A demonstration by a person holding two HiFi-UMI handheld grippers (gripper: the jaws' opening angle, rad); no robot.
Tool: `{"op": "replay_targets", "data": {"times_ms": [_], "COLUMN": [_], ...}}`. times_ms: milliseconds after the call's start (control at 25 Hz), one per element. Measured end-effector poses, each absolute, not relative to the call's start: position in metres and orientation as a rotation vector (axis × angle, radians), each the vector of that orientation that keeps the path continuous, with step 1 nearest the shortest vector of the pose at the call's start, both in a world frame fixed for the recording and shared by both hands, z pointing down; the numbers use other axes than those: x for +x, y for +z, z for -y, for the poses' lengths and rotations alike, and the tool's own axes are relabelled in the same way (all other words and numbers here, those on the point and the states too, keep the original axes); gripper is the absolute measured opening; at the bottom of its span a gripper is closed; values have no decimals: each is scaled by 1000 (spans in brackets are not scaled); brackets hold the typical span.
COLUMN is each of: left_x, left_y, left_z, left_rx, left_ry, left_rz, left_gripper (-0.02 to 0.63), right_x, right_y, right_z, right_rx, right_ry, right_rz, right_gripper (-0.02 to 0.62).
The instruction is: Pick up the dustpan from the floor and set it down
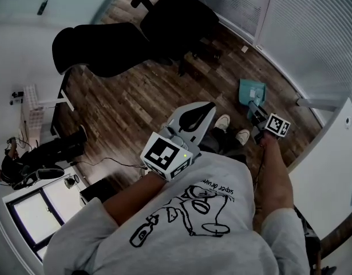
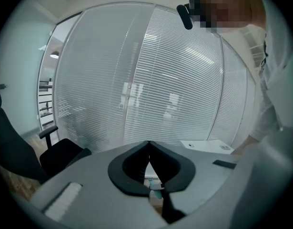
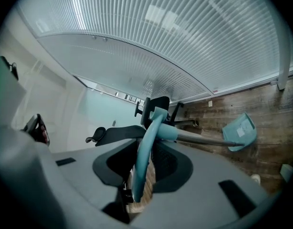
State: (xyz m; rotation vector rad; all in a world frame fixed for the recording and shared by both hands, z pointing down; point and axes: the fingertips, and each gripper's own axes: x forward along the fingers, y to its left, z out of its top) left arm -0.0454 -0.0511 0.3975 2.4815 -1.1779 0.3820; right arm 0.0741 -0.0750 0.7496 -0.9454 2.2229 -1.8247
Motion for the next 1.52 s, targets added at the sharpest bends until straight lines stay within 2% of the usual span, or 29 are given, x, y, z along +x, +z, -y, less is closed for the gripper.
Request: {"op": "replay_targets", "data": {"times_ms": [1520], "left_x": [-34], "left_y": [395], "left_z": [49], "left_rx": [2501], "left_ry": [368], "left_rz": [1145], "left_gripper": [2], "right_x": [62], "right_y": [787], "right_z": [-14], "right_rx": [-944], "right_ry": [-2102], "right_rz": [-2187], "right_gripper": [67]}}
